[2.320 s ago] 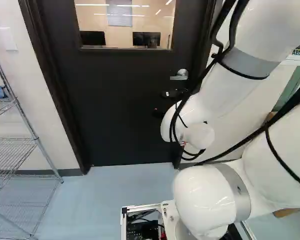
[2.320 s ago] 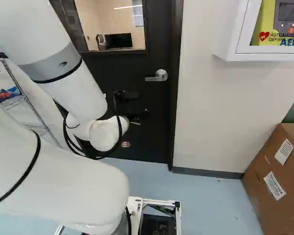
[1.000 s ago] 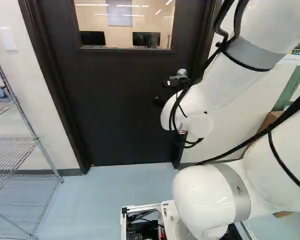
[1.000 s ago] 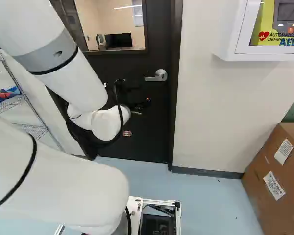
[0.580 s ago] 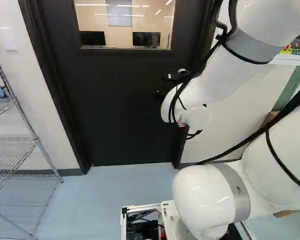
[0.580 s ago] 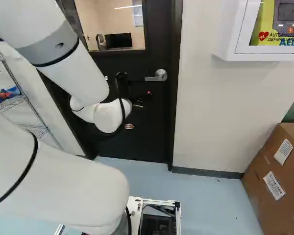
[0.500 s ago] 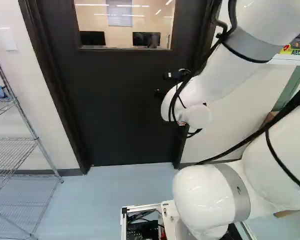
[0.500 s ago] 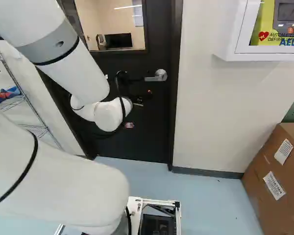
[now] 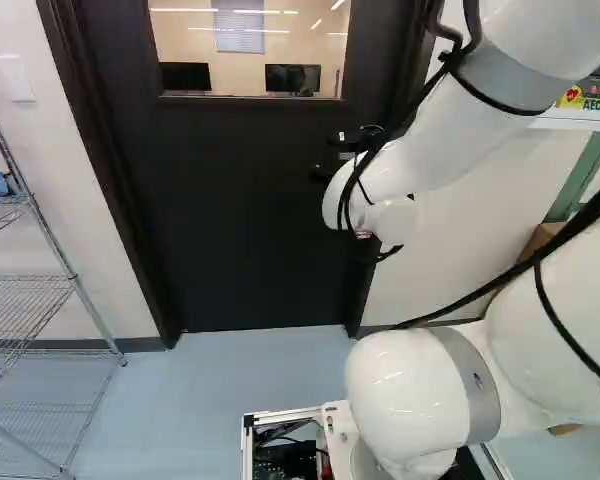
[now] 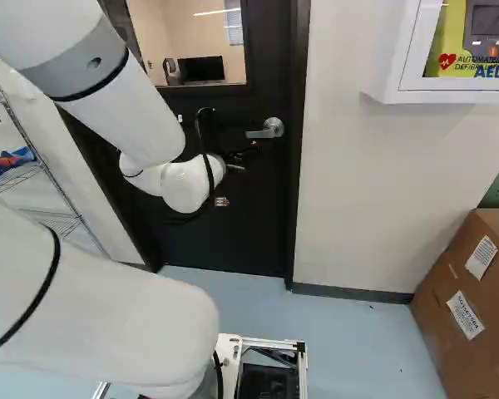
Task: Open the door and move inside
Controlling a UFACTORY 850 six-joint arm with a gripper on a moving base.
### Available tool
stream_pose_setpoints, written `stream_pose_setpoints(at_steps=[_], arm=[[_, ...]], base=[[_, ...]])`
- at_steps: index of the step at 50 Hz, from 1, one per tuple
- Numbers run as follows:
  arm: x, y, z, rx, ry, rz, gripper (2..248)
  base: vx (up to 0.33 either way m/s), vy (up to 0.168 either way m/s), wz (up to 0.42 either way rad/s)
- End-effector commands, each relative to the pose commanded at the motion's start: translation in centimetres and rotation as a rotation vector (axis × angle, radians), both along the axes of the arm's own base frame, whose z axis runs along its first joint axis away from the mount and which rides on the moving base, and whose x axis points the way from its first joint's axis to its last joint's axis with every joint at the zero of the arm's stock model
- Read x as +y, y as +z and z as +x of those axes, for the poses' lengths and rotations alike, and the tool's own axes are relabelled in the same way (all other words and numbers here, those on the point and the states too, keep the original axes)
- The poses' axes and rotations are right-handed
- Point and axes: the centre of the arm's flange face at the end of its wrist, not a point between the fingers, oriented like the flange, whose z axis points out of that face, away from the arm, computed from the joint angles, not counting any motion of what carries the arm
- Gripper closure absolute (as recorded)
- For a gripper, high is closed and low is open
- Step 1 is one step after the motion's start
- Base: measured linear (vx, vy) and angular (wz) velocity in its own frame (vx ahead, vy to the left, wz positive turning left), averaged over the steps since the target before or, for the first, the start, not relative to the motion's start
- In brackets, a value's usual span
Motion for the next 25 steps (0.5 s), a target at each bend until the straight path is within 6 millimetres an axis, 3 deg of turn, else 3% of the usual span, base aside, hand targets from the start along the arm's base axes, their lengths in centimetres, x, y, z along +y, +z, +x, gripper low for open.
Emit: stream_pose_setpoints(at_steps=[25], arm=[[0.0,2.5,0.5,-0.062,0.0,-0.002,3]], base=[[0.0,0.0,0.0]])
